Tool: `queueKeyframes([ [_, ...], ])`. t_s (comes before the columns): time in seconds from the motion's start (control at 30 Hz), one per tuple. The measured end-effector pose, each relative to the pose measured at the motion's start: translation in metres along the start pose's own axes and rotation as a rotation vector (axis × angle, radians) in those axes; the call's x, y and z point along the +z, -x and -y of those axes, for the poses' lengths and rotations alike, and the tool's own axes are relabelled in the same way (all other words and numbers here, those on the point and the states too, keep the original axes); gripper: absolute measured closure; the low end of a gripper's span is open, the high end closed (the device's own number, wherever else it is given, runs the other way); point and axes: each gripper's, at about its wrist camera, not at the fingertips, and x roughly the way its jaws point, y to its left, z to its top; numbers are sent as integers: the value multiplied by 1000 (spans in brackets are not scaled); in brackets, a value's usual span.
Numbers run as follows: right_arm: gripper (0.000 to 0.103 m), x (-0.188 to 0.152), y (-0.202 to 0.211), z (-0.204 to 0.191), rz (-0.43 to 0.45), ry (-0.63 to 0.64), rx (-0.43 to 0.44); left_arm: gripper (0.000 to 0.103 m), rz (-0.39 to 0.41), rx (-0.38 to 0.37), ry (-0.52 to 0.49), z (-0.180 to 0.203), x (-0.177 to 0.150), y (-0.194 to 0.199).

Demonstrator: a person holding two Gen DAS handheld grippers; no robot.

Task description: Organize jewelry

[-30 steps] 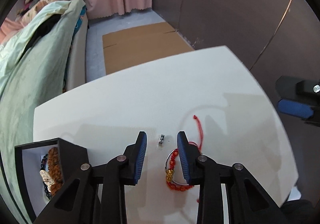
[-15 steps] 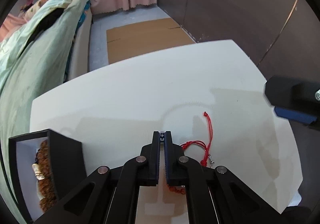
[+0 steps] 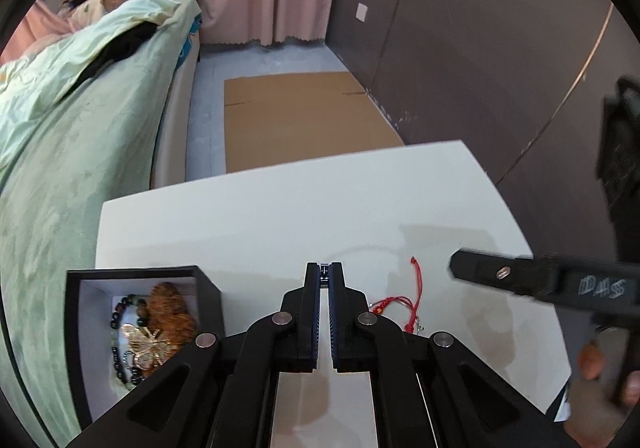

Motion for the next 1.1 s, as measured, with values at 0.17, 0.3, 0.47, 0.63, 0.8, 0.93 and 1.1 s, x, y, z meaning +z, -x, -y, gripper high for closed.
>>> queueKeyframes([
  [0.17, 58, 0, -19, -9, -42, 36, -31, 99, 33, -15, 16, -11, 4, 14],
  [0.3, 63, 0, -30, -17, -55, 76, -86, 99, 45, -11, 29, -22, 5, 21],
  [0.47, 65, -2, -38, -20, -62, 110, -140, 99, 46, 3, 50, -36, 4, 24],
  [0.63, 71, -2, -38, -23, -39, 150, -190, 99, 62, 29, 43, -44, 4, 32],
  [0.8, 87, -10, -41, -37, -7, 251, -334, 99, 60, 76, 28, -49, 2, 30],
  [0.93, 89, -18, -43, -46, 12, 326, -415, 99, 60, 91, 25, -52, 1, 29],
  [1.1, 100, -16, -35, -40, -10, 279, -319, 99, 59, 102, 23, -53, 0, 30],
])
